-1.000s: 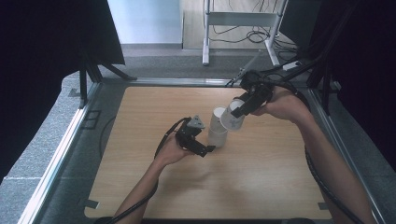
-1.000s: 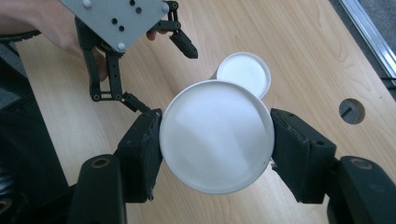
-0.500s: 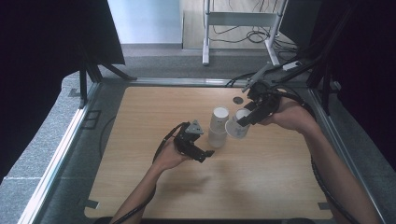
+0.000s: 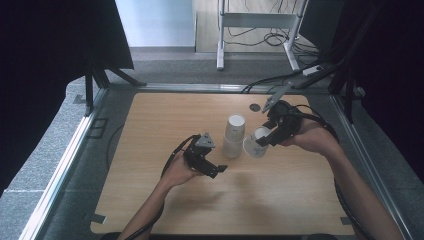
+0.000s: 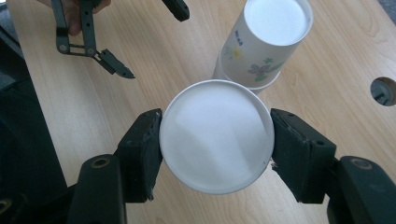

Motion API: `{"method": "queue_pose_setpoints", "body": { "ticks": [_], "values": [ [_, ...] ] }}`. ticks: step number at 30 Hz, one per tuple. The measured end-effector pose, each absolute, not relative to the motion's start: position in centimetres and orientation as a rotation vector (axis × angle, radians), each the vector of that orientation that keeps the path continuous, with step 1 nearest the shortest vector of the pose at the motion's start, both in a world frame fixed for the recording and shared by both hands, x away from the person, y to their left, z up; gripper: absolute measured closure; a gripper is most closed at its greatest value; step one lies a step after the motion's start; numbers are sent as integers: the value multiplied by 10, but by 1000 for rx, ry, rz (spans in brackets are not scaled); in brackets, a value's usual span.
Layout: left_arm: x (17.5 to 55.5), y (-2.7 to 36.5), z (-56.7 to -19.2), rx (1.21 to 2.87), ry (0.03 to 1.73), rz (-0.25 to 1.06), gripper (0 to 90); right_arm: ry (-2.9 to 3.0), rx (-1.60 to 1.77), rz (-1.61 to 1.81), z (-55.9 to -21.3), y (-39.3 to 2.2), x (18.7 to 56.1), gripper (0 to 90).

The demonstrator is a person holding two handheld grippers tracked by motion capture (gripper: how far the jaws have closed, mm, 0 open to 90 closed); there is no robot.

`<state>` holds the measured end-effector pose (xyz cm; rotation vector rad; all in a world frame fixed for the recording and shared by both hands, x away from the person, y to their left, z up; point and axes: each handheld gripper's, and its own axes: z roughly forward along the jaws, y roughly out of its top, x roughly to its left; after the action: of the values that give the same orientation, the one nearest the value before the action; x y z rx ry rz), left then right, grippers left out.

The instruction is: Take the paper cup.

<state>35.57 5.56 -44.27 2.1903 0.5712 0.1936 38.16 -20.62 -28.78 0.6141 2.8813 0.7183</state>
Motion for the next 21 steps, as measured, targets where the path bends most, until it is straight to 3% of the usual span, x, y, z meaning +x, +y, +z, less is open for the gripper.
{"method": "queue_pose_setpoints", "body": {
  "ticks": [21],
  "values": [
    [336,65,-444,2178,493,172,13,2848,546,880,-322,-205,364,372]
  ]
}}
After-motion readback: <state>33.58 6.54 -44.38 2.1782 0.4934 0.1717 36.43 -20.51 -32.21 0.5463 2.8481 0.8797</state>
